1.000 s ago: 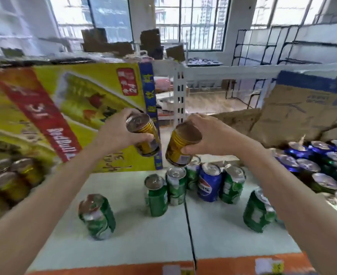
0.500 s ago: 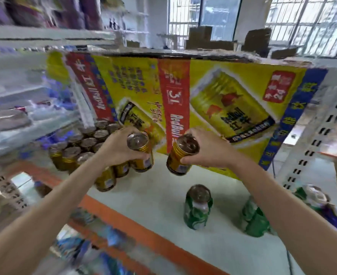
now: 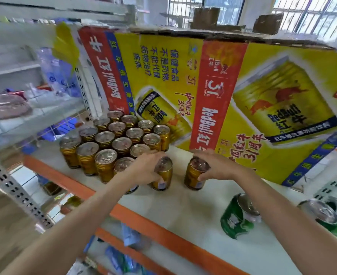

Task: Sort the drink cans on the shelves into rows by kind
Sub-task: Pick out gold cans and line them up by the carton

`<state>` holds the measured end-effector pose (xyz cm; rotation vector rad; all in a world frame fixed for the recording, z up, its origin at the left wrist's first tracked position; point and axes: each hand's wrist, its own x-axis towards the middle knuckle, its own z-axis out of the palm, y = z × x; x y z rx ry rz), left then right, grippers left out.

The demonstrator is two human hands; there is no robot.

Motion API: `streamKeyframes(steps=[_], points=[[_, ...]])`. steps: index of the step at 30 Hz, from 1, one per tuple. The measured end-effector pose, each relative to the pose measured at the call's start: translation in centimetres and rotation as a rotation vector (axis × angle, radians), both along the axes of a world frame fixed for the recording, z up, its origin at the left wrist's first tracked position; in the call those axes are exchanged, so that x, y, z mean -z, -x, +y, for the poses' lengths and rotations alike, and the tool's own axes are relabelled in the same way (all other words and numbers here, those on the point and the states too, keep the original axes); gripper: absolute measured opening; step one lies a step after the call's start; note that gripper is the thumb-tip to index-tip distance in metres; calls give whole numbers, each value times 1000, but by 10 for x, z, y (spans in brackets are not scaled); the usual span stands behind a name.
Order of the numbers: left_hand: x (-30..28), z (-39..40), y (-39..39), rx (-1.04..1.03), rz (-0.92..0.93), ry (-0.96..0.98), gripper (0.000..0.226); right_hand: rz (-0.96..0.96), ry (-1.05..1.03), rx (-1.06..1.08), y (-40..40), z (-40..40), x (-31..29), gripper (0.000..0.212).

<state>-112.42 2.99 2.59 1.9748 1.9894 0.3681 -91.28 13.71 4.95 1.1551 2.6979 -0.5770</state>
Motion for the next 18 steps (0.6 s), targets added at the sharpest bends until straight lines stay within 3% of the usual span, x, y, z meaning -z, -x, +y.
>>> streamKeyframes(steps=[5, 9, 13, 16, 18], points=[[-10, 30, 3, 270, 158, 64, 72, -80, 15, 27, 2, 14, -1, 84], [-15, 47, 6, 366, 217, 44, 68, -49, -23, 38, 4, 11, 0, 88], [-17, 51, 12, 271, 180, 83, 83, 17, -80, 105, 8, 8, 1, 87], [-15, 53, 8, 77, 371, 16, 88, -89, -202, 132, 16, 6, 4, 86], [-12, 56, 4, 64, 378, 34, 85, -112, -240, 166, 21, 3, 7, 83]])
